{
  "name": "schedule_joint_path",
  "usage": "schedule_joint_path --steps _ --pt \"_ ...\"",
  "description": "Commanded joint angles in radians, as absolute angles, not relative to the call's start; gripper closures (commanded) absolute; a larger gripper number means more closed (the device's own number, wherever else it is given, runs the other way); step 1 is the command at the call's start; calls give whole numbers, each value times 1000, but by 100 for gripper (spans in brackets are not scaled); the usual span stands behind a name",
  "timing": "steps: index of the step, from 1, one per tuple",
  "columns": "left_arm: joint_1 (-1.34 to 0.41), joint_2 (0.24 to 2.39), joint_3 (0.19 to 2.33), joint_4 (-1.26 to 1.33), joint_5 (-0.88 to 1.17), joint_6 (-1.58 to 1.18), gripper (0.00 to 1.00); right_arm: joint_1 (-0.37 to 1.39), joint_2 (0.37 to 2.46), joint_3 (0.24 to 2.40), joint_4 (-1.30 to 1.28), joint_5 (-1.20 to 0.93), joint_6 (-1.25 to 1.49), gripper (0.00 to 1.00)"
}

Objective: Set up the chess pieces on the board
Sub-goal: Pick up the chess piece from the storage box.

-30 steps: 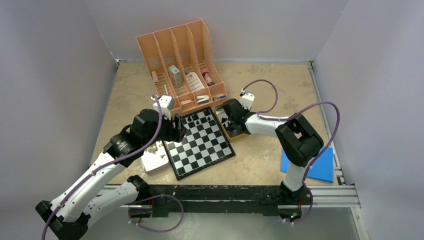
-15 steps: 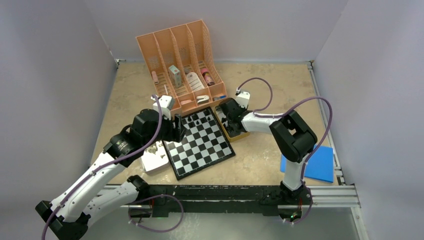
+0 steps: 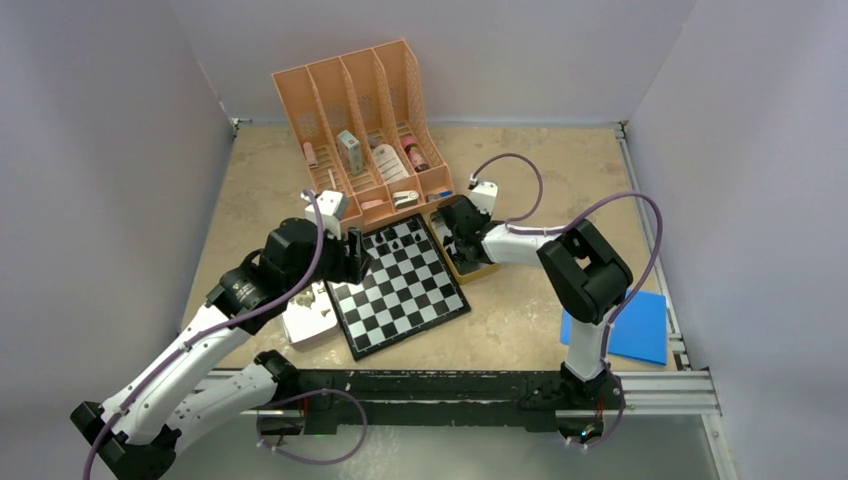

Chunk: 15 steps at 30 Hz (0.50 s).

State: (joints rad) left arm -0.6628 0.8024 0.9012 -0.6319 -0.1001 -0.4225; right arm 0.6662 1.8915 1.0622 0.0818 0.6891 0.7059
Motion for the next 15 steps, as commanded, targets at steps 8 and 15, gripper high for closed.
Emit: schedule_joint_path --steps 8,15 --pt "-667 795 899 -618 -116 -450 40 665 1716 1010 173 655 604 81" --pt "-667 856 978 -656 -111 -441 41 728 1519 917 289 525 435 84"
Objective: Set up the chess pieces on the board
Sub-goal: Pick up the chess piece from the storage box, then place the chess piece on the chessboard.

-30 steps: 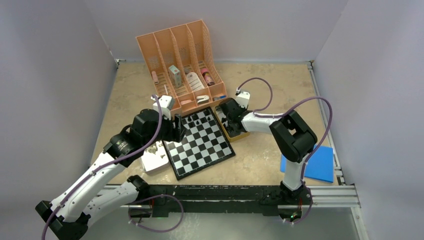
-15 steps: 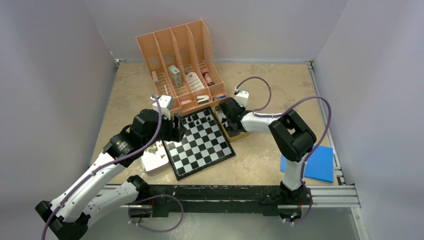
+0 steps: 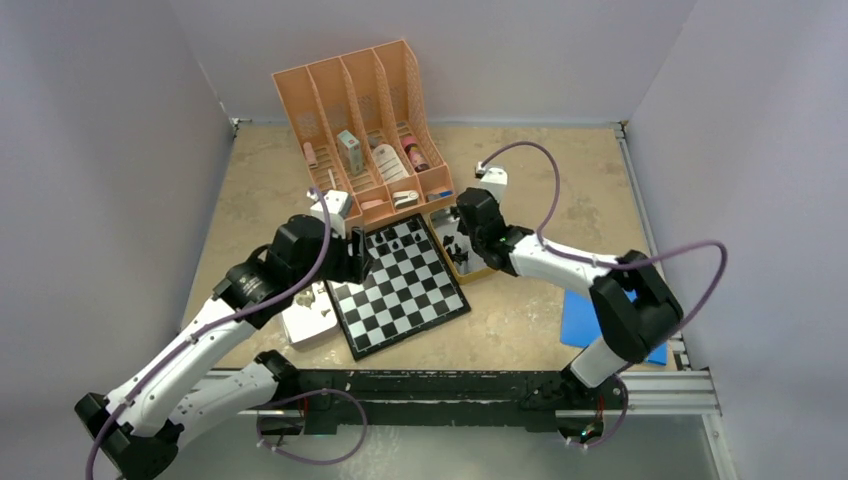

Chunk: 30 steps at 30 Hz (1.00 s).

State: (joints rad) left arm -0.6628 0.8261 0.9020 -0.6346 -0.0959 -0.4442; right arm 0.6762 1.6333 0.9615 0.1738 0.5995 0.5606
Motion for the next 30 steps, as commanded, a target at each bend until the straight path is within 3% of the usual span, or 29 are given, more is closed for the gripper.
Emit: schedule_joint_path --steps 1,15,30 --pt "-667 864 1002 -673 -131 -436 41 750 1490 900 316 501 410 84" --pt "-666 978 1212 -642 207 -563 46 968 1047 561 865 69 143 85" --pt "-666 1091 1270 -559 463 -667 62 1061 985 527 915 34 74 85"
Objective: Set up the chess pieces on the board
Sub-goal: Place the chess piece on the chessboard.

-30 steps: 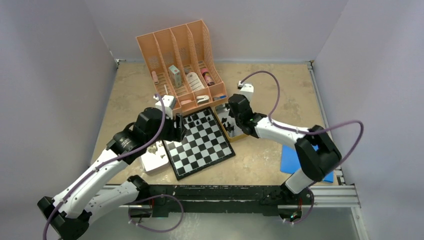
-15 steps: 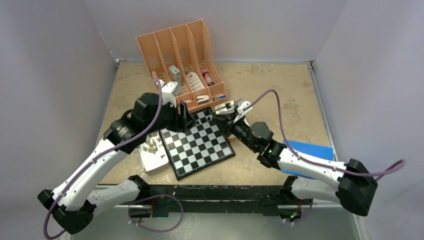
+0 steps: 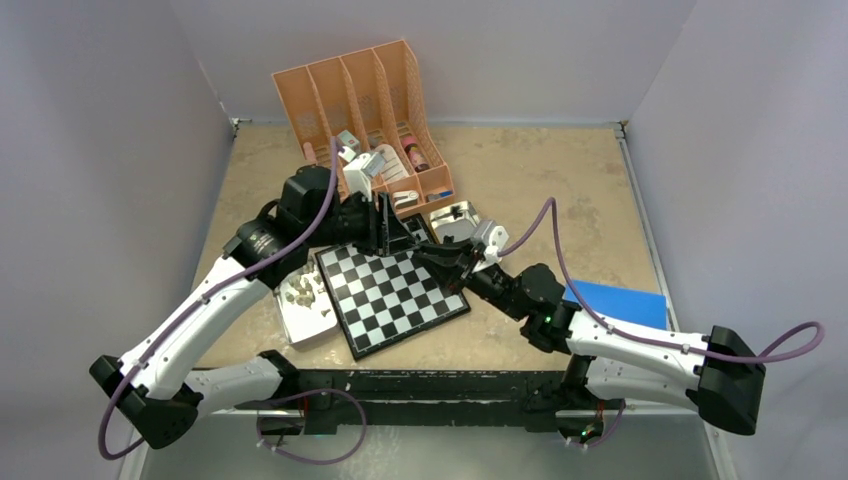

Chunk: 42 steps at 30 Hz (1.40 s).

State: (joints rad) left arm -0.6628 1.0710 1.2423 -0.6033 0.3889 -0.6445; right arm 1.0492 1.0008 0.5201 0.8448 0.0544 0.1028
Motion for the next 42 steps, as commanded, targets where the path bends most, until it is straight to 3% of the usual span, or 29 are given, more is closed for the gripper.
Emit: schedule_joint_path --steps 1,23,33,42 --pt "-666 1094 1266 -556 466 -665 62 1062 981 526 915 37 75 85" --pt "-666 1069 1222 -510 495 -656 89 1066 969 511 921 52 76 84" --pt "-666 1072 1223 -517 452 -656 78 1066 968 508 926 29 74 85" --pt "-665 1083 1217 -513 469 -654 79 1066 966 508 924 29 73 85"
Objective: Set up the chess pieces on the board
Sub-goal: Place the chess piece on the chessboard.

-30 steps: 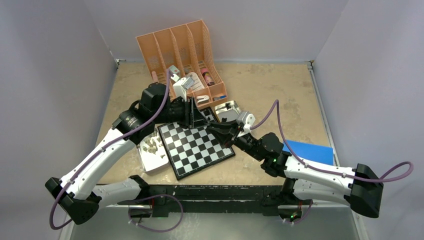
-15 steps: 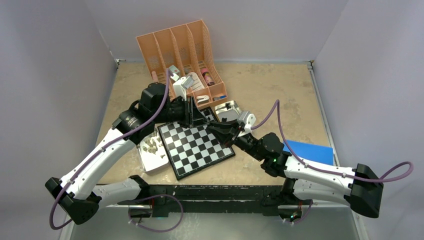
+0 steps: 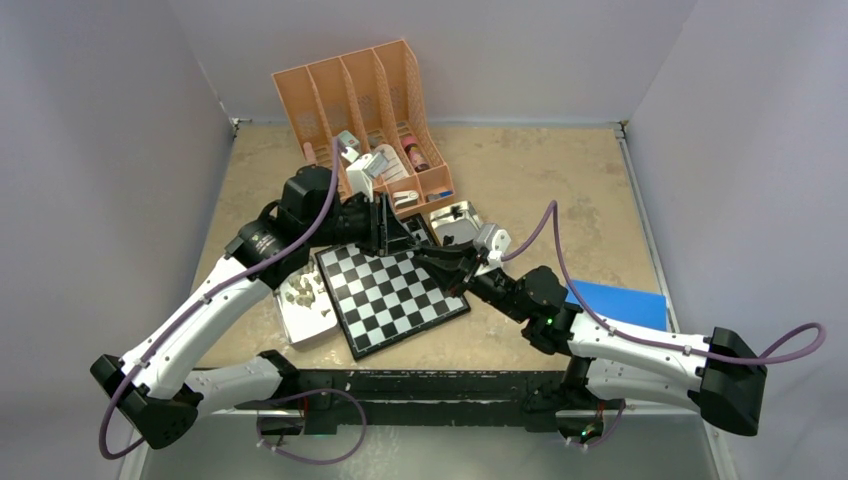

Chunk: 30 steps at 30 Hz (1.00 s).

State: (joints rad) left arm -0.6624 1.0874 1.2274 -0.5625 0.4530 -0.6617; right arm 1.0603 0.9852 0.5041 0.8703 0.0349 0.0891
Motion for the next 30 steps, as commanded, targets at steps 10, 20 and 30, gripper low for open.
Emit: schedule_joint_path --steps 10,20,30 --pt "-665 1089 1213 -506 437 -606 100 1066 965 511 915 66 89 73" --pt "-666 1170 1196 -440 140 -413 100 1065 899 549 761 277 241 4" --pt "-665 1357 1157 -212 -230 -272 100 1065 802 530 591 513 394 1"
